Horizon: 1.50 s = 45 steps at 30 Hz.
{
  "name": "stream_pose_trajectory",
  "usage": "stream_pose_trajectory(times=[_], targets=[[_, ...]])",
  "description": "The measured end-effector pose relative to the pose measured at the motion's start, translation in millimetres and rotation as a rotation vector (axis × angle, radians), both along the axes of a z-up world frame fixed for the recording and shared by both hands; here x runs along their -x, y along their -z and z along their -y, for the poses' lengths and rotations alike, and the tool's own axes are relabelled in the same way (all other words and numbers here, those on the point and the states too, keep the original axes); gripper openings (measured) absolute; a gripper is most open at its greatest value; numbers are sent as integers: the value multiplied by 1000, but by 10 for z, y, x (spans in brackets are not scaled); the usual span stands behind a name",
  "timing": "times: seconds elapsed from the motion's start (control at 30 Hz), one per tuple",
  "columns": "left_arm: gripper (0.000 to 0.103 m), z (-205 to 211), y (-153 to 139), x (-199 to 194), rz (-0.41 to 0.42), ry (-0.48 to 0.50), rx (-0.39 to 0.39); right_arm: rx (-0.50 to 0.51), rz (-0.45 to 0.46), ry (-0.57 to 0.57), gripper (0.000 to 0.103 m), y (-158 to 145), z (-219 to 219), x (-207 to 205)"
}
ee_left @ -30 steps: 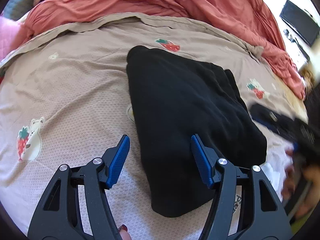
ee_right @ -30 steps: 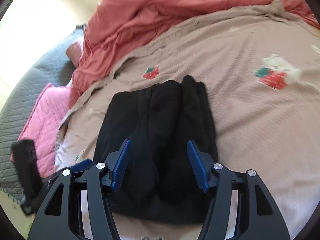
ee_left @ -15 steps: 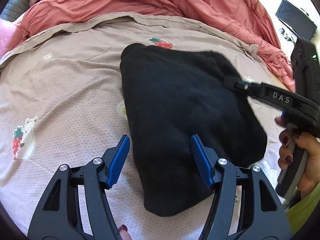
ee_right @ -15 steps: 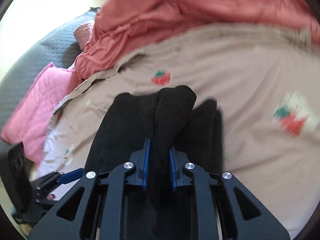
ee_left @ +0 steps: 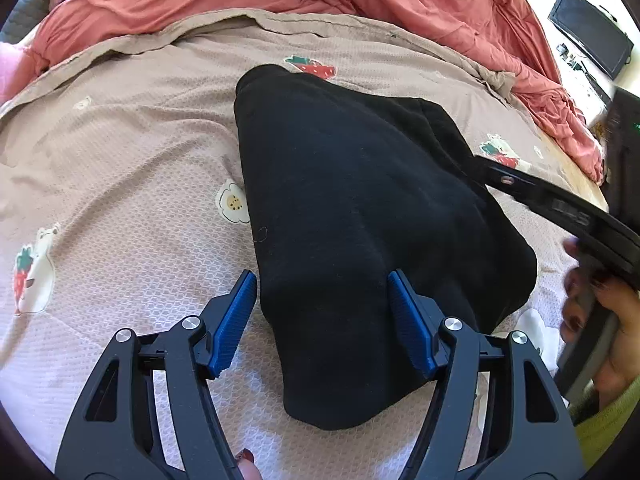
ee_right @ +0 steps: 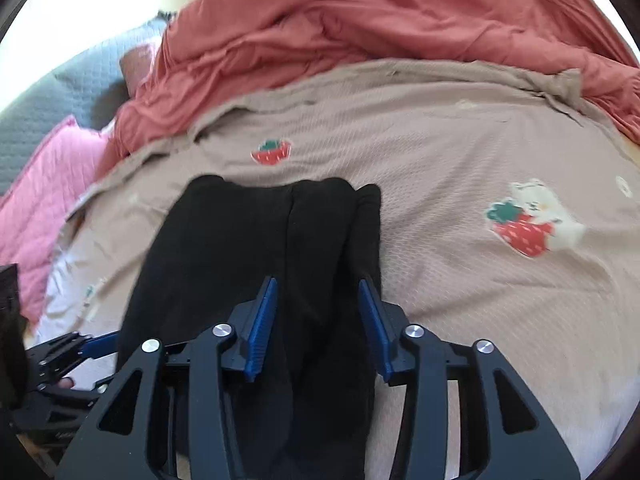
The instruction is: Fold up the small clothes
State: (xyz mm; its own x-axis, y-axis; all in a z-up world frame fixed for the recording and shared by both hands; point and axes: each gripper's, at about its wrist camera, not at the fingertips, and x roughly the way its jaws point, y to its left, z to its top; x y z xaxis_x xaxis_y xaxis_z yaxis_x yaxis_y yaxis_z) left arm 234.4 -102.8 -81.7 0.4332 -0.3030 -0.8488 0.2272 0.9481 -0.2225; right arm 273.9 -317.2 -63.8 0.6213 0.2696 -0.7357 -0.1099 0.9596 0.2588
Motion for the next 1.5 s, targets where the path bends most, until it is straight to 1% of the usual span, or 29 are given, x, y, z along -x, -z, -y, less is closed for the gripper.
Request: stream_pose_trajectory(times=[0.07, 0.17, 0.23, 0.33, 0.37, 0.4, 0.43, 0.47, 0.57, 0.67, 0.73, 0.8, 0.87, 0.93, 1.0, 1.03, 1.1, 1.17, 1.27, 1.33, 1.5], targets=[[60, 3, -14, 18, 0, 0, 0, -30, 22, 12, 46, -68, 46, 161], [60, 19, -14, 51, 0, 11, -14, -55, 30, -8, 47, -100, 42, 410], [60, 15, -4, 84, -5, 13, -16, -42, 16, -43, 47, -89, -18, 506], [60, -16, 27, 125, -14, 4, -9, 38, -9, -96, 47, -36, -126, 602], [61, -32, 49, 139, -22, -1, -5, 54, -25, -95, 46, 10, -139, 601], [61, -41, 62, 151, -26, -3, -3, 59, -50, -90, 38, 68, -135, 595], [62, -52, 79, 160, -30, -4, -1, 56, -71, -84, 34, 117, -133, 593], [64, -65, 101, 169, -38, -4, 2, 55, -94, -75, 33, 180, -115, 592], [68, -81, 161, 176, -51, -6, 2, 84, -104, -73, 32, 289, -121, 605], [68, -122, 213, 168, -73, -25, 32, 44, -108, -53, 34, 362, -89, 605], [68, -137, 207, 170, -72, -27, 36, 39, -107, -67, 38, 330, -90, 609], [68, -154, 142, 191, -57, -27, 39, 4, -84, -65, 52, 216, -51, 636], [68, -195, 50, 210, -36, -30, 46, -29, -49, -47, 59, 98, 10, 647], [67, -277, -12, 201, -34, -54, 83, -53, -30, -34, 63, 34, 72, 636], [67, -349, -69, 176, -26, -77, 93, -73, -21, -20, 74, 10, 131, 634], [67, -375, -95, 163, -21, -83, 92, -82, -18, -16, 77, 8, 157, 632], [68, -428, -125, 132, -23, -92, 99, -95, -20, -11, 85, 17, 189, 617], [73, -472, -135, 105, -31, -102, 113, -101, -19, -10, 89, 15, 222, 597], [76, -495, -135, 48, -35, -115, 122, -99, -22, -5, 94, 14, 253, 561], [79, -482, -134, 12, -33, -115, 116, -111, -25, -7, 94, 17, 269, 525], [82, -364, -132, -117, -35, -101, 113, -136, -30, -28, 95, 22, 226, 384]])
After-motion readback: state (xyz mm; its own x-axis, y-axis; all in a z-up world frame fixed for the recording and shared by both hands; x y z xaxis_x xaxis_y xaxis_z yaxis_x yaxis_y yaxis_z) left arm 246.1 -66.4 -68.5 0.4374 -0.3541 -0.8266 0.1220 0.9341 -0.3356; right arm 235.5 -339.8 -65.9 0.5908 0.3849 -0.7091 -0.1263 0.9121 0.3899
